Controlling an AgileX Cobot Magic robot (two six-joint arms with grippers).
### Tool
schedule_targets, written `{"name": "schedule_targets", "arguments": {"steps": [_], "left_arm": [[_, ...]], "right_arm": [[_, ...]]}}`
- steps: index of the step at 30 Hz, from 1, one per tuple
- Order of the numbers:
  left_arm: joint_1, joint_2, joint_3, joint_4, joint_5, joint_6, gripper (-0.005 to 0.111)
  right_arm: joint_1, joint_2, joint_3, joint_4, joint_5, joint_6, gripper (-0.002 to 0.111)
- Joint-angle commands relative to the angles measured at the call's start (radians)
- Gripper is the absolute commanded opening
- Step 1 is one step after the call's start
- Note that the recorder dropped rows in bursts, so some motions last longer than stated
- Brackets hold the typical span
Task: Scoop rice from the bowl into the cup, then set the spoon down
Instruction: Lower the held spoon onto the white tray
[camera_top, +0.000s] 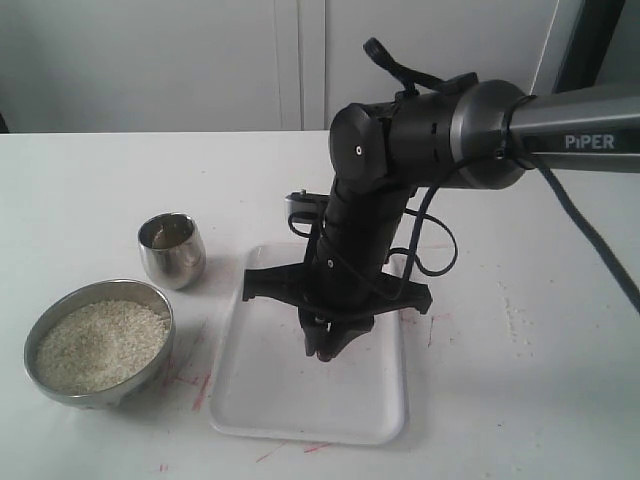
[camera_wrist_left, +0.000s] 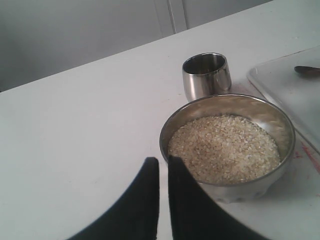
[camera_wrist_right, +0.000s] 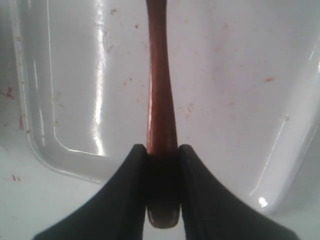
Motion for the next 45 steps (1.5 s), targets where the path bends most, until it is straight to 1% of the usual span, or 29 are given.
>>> {"name": "schedule_targets", "arguments": {"steps": [1, 14, 19, 21, 24, 26, 45], "left_arm": [[0.002, 0.001, -0.003, -0.008, -0.005, -0.005, 0.014], [0.002, 0.001, -0.003, -0.008, -0.005, -0.005, 0.014], [0.002, 0.001, -0.003, -0.008, -0.005, -0.005, 0.014], [0.002, 0.001, -0.003, -0.008, -0.005, -0.005, 0.014], [0.002, 0.001, -0.003, -0.008, -0.005, -0.005, 0.014], [0.002, 0.001, -0.003, -0.008, -0.005, -0.005, 0.014], [0.002, 0.001, -0.003, -0.008, -0.005, -0.005, 0.014]], "right_arm": [[-0.005, 0.008, 0.002, -0.009, -0.011, -0.011, 0.003], [-0.005, 0.052, 0.004, -0.011, -0.015, -0.015, 0.003], [-0.005, 0.074, 0.004, -0.005, -0.008, -0.053, 0.003], [-0.005, 0.074, 0.004, -0.005, -0.01, -0.058, 0.006], [-0.005, 0.074, 0.004, -0.005, -0.01, -0.058, 0.015], [-0.005, 0.074, 0.004, -0.005, -0.01, -0.058, 0.017], [-0.005, 0.074, 0.004, -0.005, -0.022, -0.058, 0.017]]}}
